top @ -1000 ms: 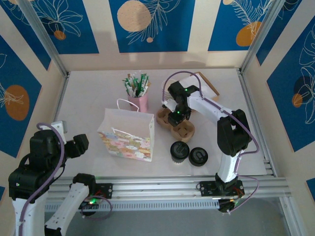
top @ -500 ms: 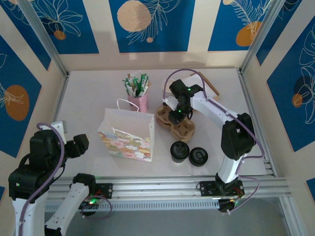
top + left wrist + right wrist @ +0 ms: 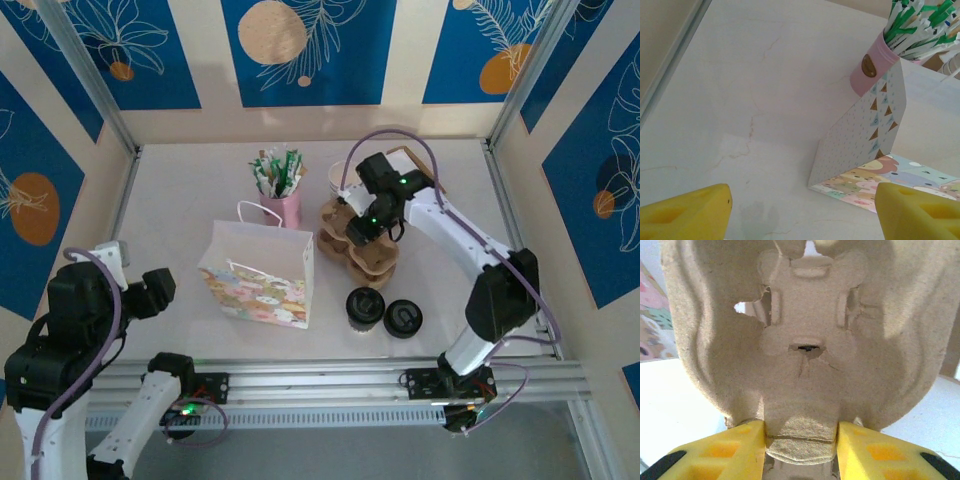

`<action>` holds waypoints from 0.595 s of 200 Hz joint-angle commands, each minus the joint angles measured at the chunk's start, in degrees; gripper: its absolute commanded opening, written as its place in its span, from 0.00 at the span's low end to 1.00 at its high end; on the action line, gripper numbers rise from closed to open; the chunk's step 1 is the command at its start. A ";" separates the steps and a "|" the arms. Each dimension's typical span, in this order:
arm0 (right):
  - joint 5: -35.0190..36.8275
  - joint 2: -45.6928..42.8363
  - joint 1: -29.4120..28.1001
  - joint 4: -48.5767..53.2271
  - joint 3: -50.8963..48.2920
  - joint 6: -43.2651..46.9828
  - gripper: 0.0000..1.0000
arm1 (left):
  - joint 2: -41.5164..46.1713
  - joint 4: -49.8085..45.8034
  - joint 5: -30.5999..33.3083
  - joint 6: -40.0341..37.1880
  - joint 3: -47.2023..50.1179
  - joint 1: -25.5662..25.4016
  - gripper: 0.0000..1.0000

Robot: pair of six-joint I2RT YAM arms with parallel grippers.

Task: Pack the takeout coffee

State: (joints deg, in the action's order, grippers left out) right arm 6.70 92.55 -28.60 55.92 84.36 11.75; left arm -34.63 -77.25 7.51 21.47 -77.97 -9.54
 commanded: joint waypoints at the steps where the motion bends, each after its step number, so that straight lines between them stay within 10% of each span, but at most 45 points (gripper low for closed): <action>1: -3.76 -4.08 0.65 -0.46 -0.09 -1.55 0.41 | -3.61 -0.84 -0.10 -2.17 -3.21 -0.31 0.75; 54: -4.57 -9.50 0.65 1.26 2.91 -2.60 0.41 | -11.04 2.30 -14.99 -4.86 -7.11 -0.29 0.79; 119: -2.99 -15.89 -2.67 1.56 8.95 -4.78 0.41 | -17.04 6.95 -17.80 -4.68 -7.43 -0.27 0.66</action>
State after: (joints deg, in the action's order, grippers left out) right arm 3.84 79.94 -29.34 57.21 90.54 8.47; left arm -51.37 -73.38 -6.83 17.43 -85.08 -9.54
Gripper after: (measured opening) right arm 0.415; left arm 0.660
